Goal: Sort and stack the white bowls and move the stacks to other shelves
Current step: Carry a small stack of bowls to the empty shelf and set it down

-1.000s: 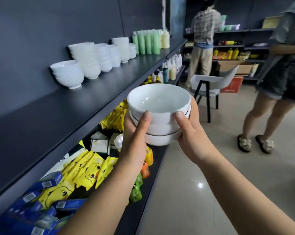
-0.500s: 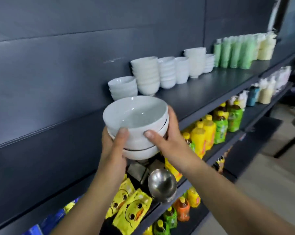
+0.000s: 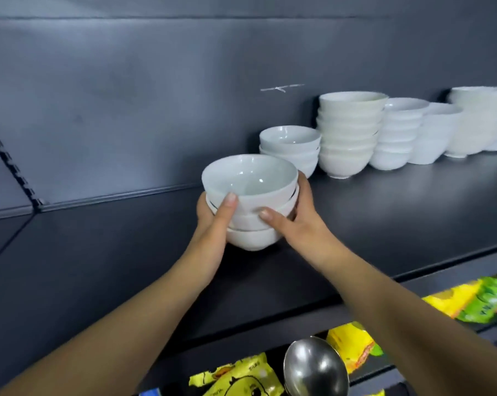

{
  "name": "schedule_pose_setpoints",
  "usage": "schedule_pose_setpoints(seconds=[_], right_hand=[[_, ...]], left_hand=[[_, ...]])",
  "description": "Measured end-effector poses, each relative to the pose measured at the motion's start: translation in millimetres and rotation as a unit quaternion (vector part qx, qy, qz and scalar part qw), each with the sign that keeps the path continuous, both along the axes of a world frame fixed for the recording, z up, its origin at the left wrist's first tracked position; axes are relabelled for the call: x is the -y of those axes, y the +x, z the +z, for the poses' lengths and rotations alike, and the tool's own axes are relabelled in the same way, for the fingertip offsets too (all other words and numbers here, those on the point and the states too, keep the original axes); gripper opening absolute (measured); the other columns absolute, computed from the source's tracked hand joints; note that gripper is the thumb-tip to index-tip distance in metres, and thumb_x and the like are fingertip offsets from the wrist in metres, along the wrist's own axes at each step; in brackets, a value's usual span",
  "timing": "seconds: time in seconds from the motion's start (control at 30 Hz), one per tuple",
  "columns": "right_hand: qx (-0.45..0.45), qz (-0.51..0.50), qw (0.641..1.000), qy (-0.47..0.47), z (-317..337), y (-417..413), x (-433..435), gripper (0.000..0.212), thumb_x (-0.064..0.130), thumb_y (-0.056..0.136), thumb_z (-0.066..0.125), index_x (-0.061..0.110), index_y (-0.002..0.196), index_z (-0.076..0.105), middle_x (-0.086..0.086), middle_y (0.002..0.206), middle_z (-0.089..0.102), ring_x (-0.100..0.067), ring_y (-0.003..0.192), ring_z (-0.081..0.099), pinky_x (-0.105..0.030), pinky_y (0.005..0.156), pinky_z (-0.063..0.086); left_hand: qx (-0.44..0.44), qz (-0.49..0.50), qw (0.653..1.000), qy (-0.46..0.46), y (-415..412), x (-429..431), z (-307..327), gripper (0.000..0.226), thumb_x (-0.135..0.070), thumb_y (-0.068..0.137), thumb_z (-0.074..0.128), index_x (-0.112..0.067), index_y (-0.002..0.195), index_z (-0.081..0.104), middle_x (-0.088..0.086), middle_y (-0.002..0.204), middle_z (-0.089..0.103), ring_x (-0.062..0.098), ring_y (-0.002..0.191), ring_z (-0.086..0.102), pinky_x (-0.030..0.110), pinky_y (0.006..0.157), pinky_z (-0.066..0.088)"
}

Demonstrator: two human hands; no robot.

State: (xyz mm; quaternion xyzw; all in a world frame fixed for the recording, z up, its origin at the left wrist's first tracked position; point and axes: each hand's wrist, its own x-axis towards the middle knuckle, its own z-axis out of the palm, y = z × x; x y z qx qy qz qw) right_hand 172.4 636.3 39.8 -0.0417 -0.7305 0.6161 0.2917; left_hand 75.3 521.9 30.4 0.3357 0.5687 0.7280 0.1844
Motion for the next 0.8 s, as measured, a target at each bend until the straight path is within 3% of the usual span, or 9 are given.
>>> schedule_pose_setpoints(seconds=[0.1, 0.2, 0.3, 0.4, 0.47, 0.63, 0.8], right_hand=[[0.053, 0.039, 0.997, 0.043, 0, -12, -19, 0.104, 0.025, 0.052, 0.082, 0.04, 0.128, 0.012, 0.015, 0.133, 0.037, 0.002, 0.124, 0.04, -0.012, 0.099, 0.039], [0.086, 0.072, 0.988, 0.107, -3, -22, -39, 0.106, 0.012, 0.06, 0.084, 0.035, 0.134, 0.011, 0.017, 0.135, 0.033, -0.001, 0.129, 0.034, -0.015, 0.105, 0.034], [0.098, 0.087, 0.983, 0.131, -5, -40, -56, 0.117, 0.028, 0.056, 0.083, 0.031, 0.143, 0.005, 0.013, 0.145, 0.028, -0.005, 0.135, 0.029, -0.034, 0.113, 0.03], [0.101, 0.098, 0.984, 0.112, -8, -56, -64, 0.122, 0.036, 0.053, 0.081, 0.037, 0.144, 0.0, 0.016, 0.148, 0.023, -0.006, 0.137, 0.025, -0.037, 0.113, 0.029], [0.096, 0.1, 0.987, 0.078, -17, -64, -67, 0.114, 0.036, 0.054, 0.081, 0.036, 0.143, 0.01, 0.016, 0.146, 0.032, -0.003, 0.134, 0.031, -0.035, 0.112, 0.031], [0.146, 0.114, 0.983, -0.003, -28, -74, -78, 0.064, 0.027, 0.069, 0.078, 0.021, 0.126, 0.051, 0.007, 0.123, 0.061, -0.009, 0.115, 0.056, -0.033, 0.103, 0.043], [0.158, 0.081, 0.984, 0.016, -28, -80, -80, 0.046, 0.026, 0.075, 0.073, 0.015, 0.117, 0.061, 0.003, 0.117, 0.066, -0.007, 0.107, 0.06, -0.03, 0.1, 0.045]], left_hand=[[0.006, 0.025, 1.0, -0.012, -13, -9, -3, 0.11, -0.081, 0.051, 0.062, -0.018, 0.137, 0.035, 0.004, 0.134, 0.052, 0.02, 0.123, 0.051, 0.047, 0.107, 0.036], [0.004, 0.074, 0.997, -0.014, -16, -14, -10, 0.099, -0.074, 0.057, 0.058, -0.02, 0.136, 0.034, 0.001, 0.135, 0.05, 0.018, 0.123, 0.049, 0.046, 0.108, 0.035], [-0.001, 0.108, 0.994, -0.023, -22, -22, -11, 0.095, -0.07, 0.059, 0.057, -0.018, 0.135, 0.034, 0.002, 0.134, 0.05, 0.017, 0.123, 0.049, 0.047, 0.107, 0.036], [0.0, 0.141, 0.99, -0.019, -28, -32, -7, 0.084, -0.066, 0.06, 0.052, -0.02, 0.129, 0.038, 0.001, 0.13, 0.053, 0.016, 0.12, 0.051, 0.046, 0.106, 0.038], [0.006, 0.159, 0.987, -0.019, -32, -37, -7, 0.079, -0.066, 0.059, 0.052, -0.023, 0.125, 0.04, -0.003, 0.127, 0.054, 0.014, 0.119, 0.052, 0.044, 0.107, 0.038], [-0.019, 0.129, 0.99, -0.057, -39, -27, -12, 0.088, -0.062, 0.061, 0.064, -0.023, 0.135, 0.038, -0.006, 0.132, 0.054, 0.009, 0.123, 0.05, 0.042, 0.108, 0.036], [-0.073, 0.114, 0.985, -0.106, -52, -21, -16, 0.084, -0.035, 0.056, 0.077, -0.022, 0.132, 0.043, -0.007, 0.126, 0.059, 0.008, 0.118, 0.054, 0.036, 0.103, 0.042]])
